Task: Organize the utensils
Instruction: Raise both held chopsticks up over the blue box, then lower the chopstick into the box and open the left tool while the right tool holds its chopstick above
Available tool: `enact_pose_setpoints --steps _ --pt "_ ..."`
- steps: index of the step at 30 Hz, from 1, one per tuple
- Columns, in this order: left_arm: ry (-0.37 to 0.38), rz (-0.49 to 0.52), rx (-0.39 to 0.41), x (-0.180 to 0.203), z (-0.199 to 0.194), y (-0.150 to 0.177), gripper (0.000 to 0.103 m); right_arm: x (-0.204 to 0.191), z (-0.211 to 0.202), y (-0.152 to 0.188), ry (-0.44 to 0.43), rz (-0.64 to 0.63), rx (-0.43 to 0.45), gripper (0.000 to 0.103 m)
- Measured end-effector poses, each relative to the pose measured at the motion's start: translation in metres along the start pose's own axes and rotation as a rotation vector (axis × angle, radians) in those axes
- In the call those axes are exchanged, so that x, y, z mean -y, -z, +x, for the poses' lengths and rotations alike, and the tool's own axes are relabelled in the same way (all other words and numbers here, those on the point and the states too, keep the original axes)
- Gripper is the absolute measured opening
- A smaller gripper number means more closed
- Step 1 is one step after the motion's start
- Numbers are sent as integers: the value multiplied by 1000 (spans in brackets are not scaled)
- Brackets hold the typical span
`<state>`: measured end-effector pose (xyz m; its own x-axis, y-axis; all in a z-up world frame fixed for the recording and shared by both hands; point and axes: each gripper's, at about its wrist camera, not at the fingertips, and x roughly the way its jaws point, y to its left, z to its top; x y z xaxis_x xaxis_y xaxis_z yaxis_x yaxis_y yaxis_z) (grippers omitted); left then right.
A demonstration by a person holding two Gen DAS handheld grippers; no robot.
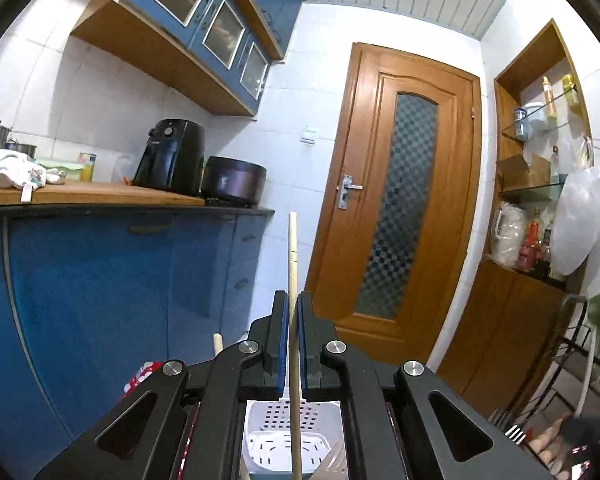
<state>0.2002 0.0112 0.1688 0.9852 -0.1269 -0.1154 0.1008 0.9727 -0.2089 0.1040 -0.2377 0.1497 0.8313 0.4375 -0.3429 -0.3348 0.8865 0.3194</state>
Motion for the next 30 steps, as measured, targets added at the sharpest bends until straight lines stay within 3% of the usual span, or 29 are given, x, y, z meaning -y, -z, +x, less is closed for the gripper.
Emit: enact_pose_setpoints --steps 6,12,20,30 --pt "-14 15 15 -1 1 13 4 -3 8 -21 53 -38 86 6" --pt "-24 44 26 -1 0 23 4 -6 39 -20 108 -88 141 6" --pt "-17 38 7 -8 -1 38 4 -4 76 -1 140 -116 64 6" --pt "-14 43 -25 -10 -5 49 4 -10 83 11 133 -136 17 7"
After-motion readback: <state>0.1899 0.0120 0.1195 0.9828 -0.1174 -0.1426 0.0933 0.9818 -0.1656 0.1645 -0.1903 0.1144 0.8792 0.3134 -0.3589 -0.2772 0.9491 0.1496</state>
